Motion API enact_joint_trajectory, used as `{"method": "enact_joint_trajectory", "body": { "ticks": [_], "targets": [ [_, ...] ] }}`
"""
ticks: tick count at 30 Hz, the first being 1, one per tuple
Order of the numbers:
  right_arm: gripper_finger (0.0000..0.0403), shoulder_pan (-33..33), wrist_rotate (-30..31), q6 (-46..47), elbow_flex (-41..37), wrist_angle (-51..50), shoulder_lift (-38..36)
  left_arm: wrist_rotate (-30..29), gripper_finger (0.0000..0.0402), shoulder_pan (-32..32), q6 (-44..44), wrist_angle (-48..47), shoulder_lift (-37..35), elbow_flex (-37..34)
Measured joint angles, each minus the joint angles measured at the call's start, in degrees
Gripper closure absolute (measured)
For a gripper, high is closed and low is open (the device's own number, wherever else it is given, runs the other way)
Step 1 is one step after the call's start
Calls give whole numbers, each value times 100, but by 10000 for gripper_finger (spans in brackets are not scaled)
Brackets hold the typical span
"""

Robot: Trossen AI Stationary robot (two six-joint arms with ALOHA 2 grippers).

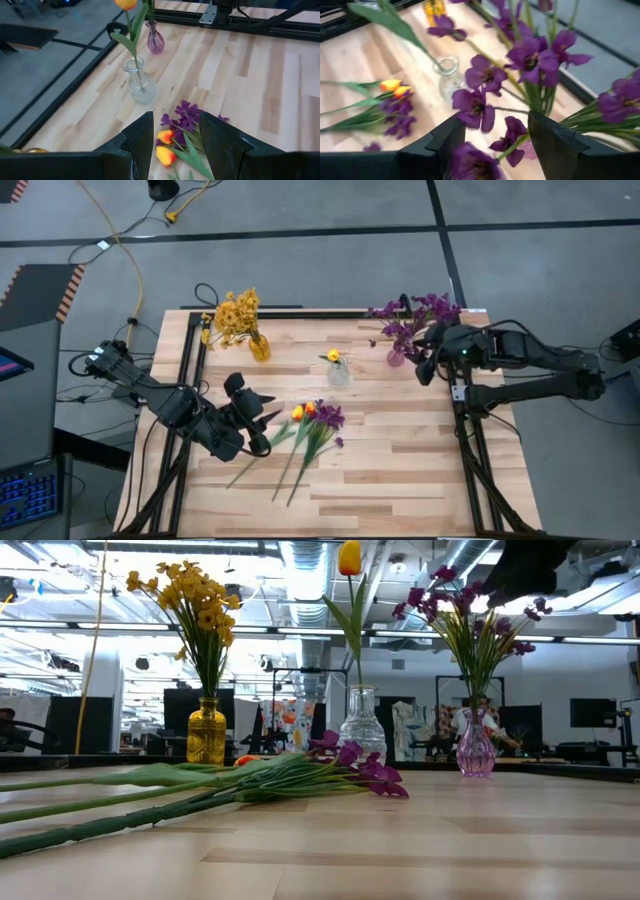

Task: Sort flowers into vase by color
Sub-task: Put the violet flowers into the pink vase, then put the yellow tulip into the transparent vase

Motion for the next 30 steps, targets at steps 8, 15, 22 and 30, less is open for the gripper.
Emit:
{"method": "enact_joint_trajectory", "body": {
  "ticks": [8, 15, 22, 30],
  "targets": [
    [159, 0, -770, 10, 131, -97, 0, 203, 255, 0, -248, -1, 15, -4],
    [159, 2, -1088, 6, 376, -253, 0, 497, 255, 2, -403, -3, 15, -4],
    [159, 2, -1087, 2, 717, -430, 2, 504, 255, 2, -415, -1, 15, -4],
    [159, 7, -1818, 6, 1013, -334, -2, 786, 255, 2, -616, -11, 76, -4]
  ]
}}
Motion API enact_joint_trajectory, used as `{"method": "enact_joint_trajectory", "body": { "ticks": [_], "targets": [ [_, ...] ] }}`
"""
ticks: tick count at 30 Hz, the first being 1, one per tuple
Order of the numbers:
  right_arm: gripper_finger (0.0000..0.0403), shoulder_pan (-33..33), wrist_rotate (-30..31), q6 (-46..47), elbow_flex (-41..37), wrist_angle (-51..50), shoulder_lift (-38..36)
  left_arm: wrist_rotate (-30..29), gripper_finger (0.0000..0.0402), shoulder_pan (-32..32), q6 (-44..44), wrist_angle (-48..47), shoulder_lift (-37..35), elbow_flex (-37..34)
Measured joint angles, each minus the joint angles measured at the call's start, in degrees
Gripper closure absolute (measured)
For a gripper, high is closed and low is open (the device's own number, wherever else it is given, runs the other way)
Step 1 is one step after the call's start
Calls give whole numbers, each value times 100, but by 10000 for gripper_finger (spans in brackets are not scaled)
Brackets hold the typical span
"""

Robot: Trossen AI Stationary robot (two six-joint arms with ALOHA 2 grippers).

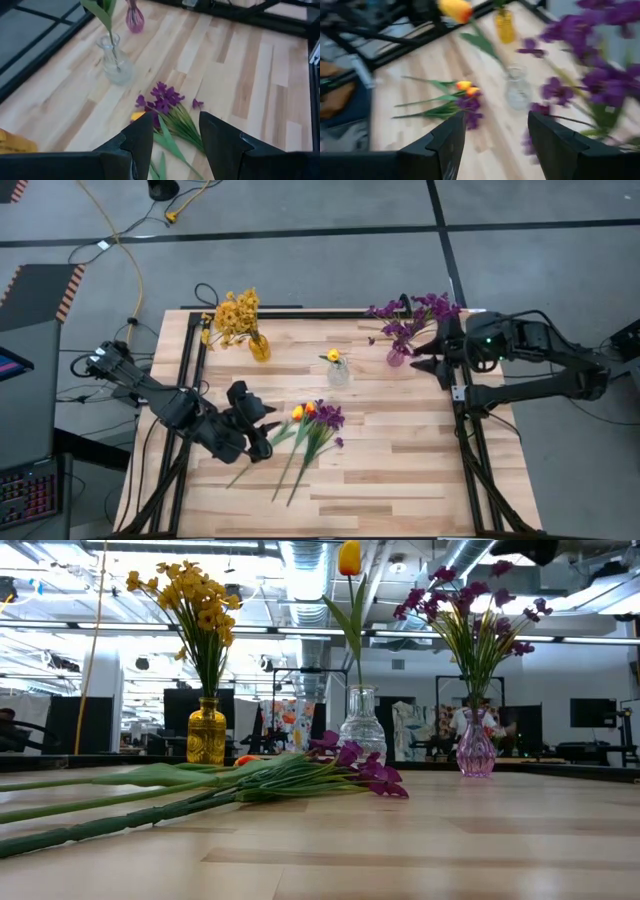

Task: Sort flowers into vase by color
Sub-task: Put the yellow tulip into the transparent vase

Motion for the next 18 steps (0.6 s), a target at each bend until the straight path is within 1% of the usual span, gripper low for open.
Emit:
{"method": "enact_joint_trajectory", "body": {
  "ticks": [2, 4, 9, 13, 15, 18],
  "targets": [
    [159, 60, -250, 0, 1, 54, 2, 74, 255, 0, -111, -14, 116, 0],
    [159, 181, -369, 0, 1, 45, 18, 152, 255, 0, -155, -13, 257, 0],
    [159, 659, -360, 159, 1, 47, 158, 184, 255, 0, -260, -8, 738, 0],
    [159, 1134, -17, 390, 1, 51, 337, 270, 255, 0, -439, -12, 1146, 0],
    [159, 1408, 314, 485, 1, 51, 465, 297, 255, 0, -637, -16, 1349, 0],
    [159, 1827, 806, 541, 1, 51, 684, 530, 255, 2, -870, -51, 1603, 0]
  ]
}}
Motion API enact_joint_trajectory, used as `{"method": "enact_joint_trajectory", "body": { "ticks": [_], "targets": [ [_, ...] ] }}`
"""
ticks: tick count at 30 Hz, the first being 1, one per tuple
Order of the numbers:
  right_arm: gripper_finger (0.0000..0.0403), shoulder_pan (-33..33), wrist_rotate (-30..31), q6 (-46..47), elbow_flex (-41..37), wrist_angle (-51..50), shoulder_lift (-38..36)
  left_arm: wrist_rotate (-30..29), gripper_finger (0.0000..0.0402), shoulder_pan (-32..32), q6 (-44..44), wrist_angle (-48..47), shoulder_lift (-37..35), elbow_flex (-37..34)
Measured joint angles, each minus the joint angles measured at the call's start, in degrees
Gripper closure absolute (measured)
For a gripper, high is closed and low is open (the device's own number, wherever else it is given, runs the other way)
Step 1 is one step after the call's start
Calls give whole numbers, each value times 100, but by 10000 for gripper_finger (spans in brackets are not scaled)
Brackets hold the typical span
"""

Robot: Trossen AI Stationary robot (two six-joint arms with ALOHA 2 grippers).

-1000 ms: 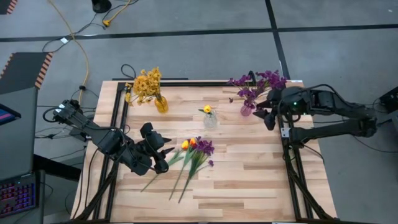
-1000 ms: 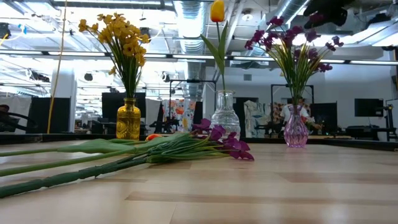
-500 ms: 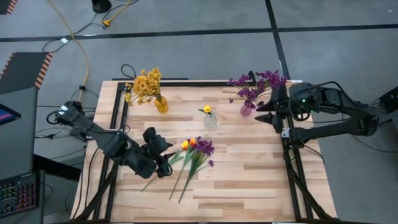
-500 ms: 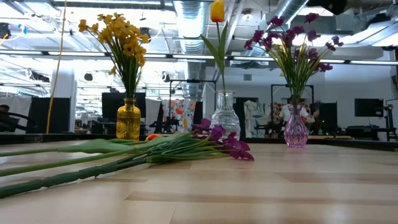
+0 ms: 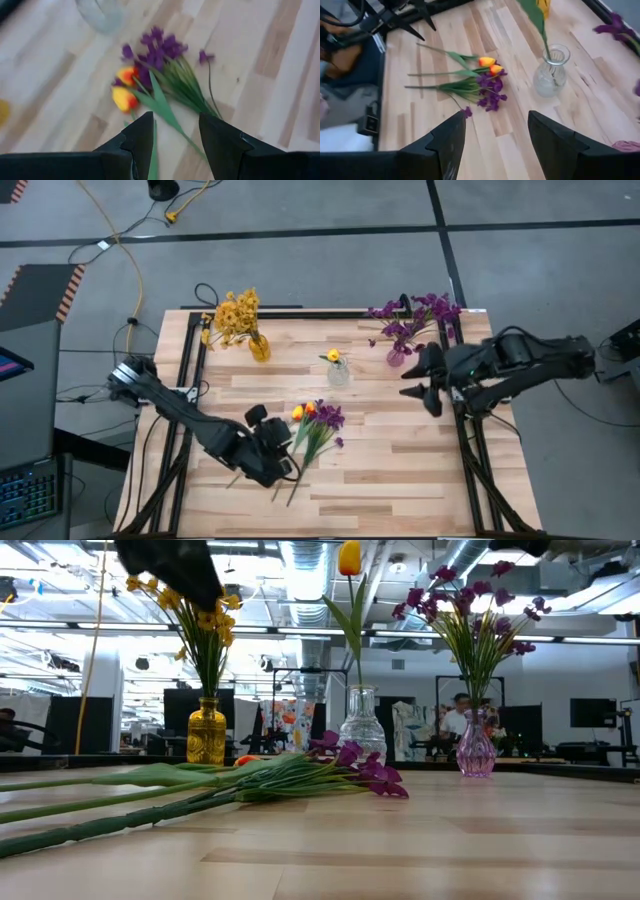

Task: Sort flowers into vase by color
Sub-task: Put the yellow tulip into the transparent vase

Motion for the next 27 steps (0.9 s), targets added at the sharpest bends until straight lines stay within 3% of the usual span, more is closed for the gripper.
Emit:
{"method": "enact_joint_trajectory", "body": {
  "ticks": [6, 13, 20, 27],
  "targets": [
    [159, 805, 930, 7, 0, 90, 497, 500, 255, 7, -369, -59, 454, 0],
    [159, 1431, 1671, 195, 0, 101, 1120, 562, 255, 34, -955, -424, 823, 0],
    [159, 1783, 1766, 385, -2, 108, 1701, 542, 255, 267, -1446, -451, 824, -305],
    [159, 1988, 1813, 491, -2, 125, 2079, 753, 255, 507, -1391, 208, 826, -942]
  ]
}}
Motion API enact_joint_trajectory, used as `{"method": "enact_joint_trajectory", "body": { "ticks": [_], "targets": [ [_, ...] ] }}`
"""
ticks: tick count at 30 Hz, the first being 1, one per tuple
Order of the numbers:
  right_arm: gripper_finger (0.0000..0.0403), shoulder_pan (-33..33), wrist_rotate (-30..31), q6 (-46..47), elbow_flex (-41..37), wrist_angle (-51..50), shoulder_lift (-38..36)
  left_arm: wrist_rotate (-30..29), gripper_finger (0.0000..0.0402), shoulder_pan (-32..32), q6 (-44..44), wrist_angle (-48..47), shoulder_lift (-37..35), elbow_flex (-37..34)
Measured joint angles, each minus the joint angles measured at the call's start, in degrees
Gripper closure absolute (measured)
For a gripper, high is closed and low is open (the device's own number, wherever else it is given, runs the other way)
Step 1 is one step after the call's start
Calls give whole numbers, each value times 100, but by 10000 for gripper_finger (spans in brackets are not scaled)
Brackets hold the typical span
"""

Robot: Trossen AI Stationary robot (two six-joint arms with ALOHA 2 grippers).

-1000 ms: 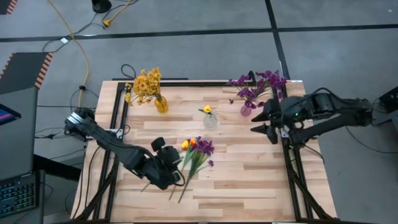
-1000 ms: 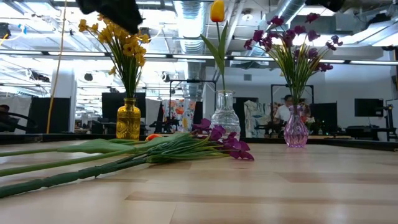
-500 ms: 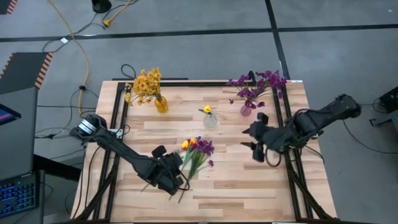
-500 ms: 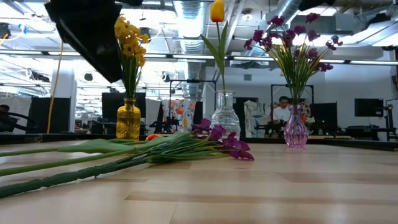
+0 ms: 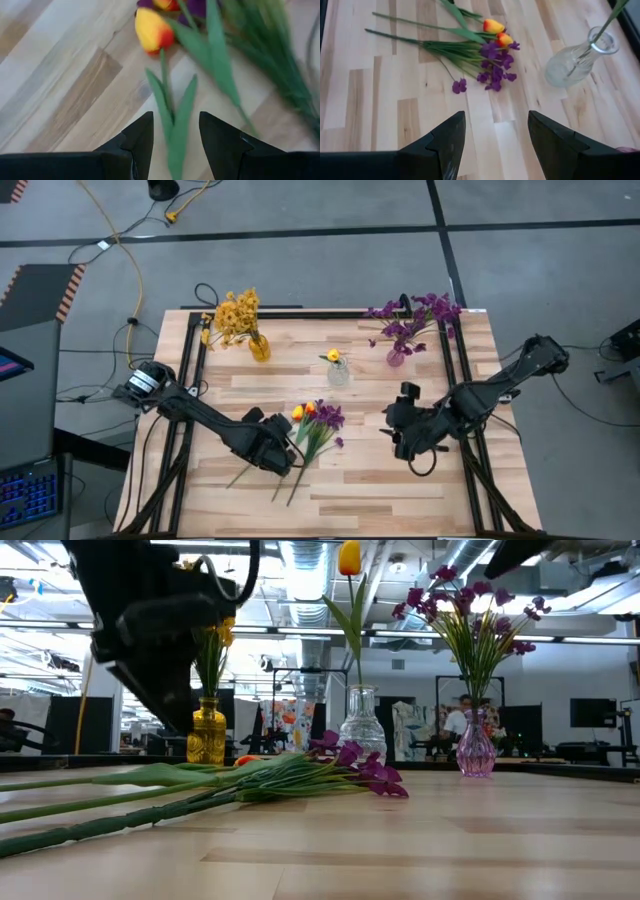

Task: Sort flowers into vase by color
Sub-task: Put the yellow tulip into the transparent vase

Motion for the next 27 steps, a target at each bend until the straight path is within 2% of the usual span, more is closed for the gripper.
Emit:
{"method": "enact_joint_trajectory", "body": {
  "ticks": [7, 15, 23, 27],
  "targets": [
    [159, 4, 7, 126, 0, 22, 266, 83, 255, 100, 35, 491, -2, -436],
    [159, -12, 7, 124, 0, 211, 576, -23, 255, 191, 116, 1650, -7, -1028],
    [159, -12, 4, 121, -2, 269, 802, -127, 255, 308, 114, 1843, -7, -1321],
    [159, -49, 70, 130, -4, 315, 858, 88, 257, 383, 111, 2127, -14, -1471]
  ]
}}
